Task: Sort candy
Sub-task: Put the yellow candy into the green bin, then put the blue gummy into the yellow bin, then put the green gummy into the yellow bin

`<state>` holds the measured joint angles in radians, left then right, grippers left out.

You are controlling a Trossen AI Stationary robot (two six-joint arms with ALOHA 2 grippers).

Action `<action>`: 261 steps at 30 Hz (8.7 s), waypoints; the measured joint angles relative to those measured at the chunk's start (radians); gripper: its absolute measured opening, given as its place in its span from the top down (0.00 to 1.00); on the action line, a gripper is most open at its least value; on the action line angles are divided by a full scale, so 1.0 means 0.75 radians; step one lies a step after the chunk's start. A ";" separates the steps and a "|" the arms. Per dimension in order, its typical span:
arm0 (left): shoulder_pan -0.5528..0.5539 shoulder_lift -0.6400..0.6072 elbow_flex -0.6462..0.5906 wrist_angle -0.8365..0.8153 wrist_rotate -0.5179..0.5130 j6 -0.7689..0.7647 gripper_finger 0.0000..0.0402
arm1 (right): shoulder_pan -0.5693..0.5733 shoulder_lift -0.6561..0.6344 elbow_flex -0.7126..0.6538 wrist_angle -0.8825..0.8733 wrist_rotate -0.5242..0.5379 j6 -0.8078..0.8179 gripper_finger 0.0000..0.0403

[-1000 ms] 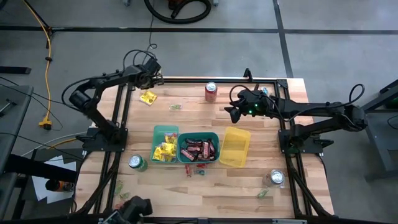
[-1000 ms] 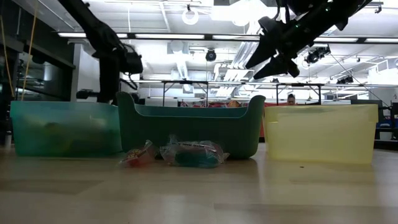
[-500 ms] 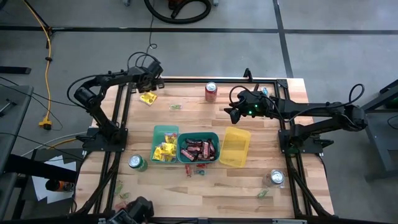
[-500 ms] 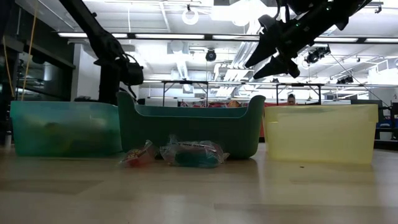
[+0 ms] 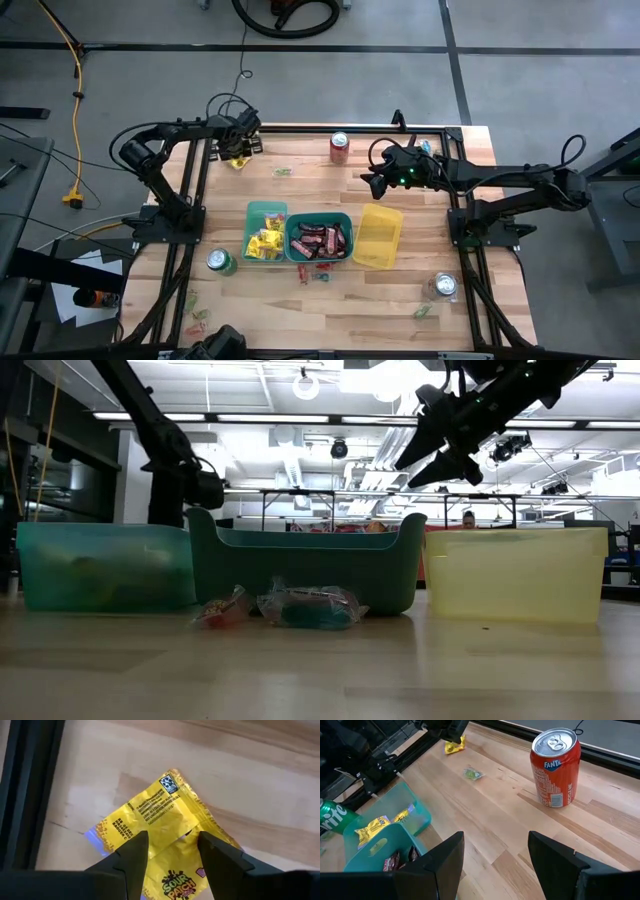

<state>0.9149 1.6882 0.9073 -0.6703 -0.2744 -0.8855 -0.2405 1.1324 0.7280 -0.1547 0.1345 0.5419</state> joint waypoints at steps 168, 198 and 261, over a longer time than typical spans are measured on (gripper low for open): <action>-1.305 -1.143 -0.367 1.128 -0.092 0.219 0.53 | -1.015 1.072 0.630 -0.990 0.269 -0.165 0.73; -1.305 -1.351 -0.368 0.984 -0.066 0.402 0.53 | 0.194 0.330 0.625 -1.068 -0.467 0.343 1.00; -0.355 0.131 0.243 0.048 0.469 1.224 0.53 | 0.617 0.167 0.624 -1.073 0.205 0.637 0.47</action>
<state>0.6483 1.7862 1.0893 -0.6343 0.0772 0.0328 0.2226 1.2579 1.1957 -0.9592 0.2886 1.0197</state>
